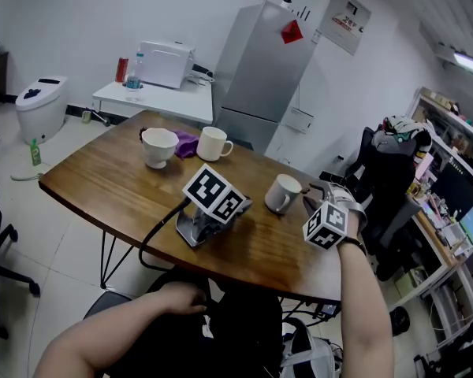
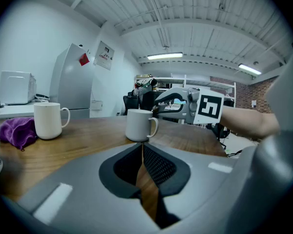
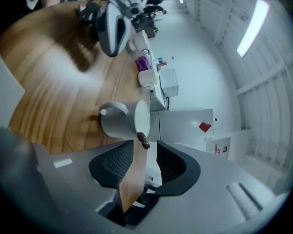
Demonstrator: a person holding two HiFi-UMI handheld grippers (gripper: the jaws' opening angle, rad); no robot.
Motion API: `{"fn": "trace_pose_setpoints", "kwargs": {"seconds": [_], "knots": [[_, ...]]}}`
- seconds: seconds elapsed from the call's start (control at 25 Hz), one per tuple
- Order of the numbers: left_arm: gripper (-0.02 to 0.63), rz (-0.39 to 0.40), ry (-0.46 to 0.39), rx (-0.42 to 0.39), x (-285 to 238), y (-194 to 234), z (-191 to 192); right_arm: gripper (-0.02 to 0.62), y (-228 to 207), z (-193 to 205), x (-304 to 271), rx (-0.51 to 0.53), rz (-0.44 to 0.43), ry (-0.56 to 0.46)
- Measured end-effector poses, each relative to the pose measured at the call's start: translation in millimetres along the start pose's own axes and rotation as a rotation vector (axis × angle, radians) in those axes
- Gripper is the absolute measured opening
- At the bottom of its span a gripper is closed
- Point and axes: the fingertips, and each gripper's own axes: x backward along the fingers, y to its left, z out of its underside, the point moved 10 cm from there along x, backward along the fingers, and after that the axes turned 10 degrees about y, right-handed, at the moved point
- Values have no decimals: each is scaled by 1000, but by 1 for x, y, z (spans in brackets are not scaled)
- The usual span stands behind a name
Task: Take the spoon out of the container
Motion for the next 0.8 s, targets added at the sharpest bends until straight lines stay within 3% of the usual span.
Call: {"fn": "trace_pose_setpoints", "kwargs": {"seconds": [0.12, 0.28, 0.4, 0.8], "knots": [[11, 0, 1, 1, 0, 0, 0, 152, 9, -6, -4, 147, 59, 48], [11, 0, 0, 1, 0, 1, 0, 119, 14, -10, -6, 221, 103, 72], [11, -1, 1, 0, 0, 0, 0, 66, 15, -9, -5, 222, 128, 66], [11, 0, 1, 2, 1, 1, 0, 61, 4, -2, 10, 161, 181, 45]]}}
